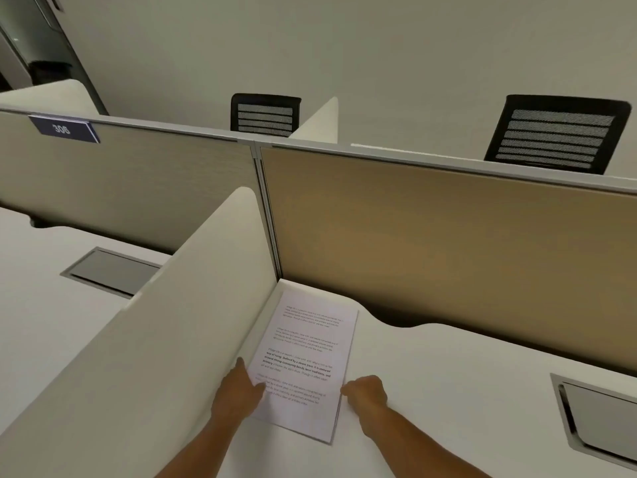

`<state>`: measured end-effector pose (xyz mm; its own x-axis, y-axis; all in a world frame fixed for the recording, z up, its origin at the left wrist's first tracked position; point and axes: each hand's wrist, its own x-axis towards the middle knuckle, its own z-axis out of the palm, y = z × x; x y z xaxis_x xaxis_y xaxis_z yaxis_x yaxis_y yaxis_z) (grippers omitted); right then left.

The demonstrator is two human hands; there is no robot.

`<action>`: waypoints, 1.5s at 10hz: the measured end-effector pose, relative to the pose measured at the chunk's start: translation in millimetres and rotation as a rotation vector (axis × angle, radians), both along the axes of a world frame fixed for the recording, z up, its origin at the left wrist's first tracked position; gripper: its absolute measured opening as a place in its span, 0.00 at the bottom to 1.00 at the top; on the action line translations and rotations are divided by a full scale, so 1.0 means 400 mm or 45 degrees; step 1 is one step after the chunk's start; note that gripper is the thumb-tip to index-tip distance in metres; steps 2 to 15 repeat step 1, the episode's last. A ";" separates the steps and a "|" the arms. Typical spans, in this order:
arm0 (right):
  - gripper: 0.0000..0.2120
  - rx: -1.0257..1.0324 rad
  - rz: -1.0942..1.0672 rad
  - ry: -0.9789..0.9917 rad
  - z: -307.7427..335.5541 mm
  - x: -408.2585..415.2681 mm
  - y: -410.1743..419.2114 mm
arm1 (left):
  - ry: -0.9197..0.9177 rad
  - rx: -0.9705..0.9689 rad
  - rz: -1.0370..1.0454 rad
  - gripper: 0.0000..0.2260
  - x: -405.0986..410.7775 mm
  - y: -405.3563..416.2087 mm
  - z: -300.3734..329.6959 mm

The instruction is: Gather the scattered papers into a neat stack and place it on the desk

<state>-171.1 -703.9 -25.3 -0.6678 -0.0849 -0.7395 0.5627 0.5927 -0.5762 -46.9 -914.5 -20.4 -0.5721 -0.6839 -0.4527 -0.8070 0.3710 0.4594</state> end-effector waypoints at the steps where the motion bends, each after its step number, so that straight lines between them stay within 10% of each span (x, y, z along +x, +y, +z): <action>1: 0.32 -0.083 0.056 -0.021 0.018 0.010 0.045 | -0.101 -0.011 -0.058 0.37 0.017 0.024 0.044; 15: 0.32 -0.083 0.056 -0.021 0.018 0.010 0.045 | -0.101 -0.011 -0.058 0.37 0.017 0.024 0.044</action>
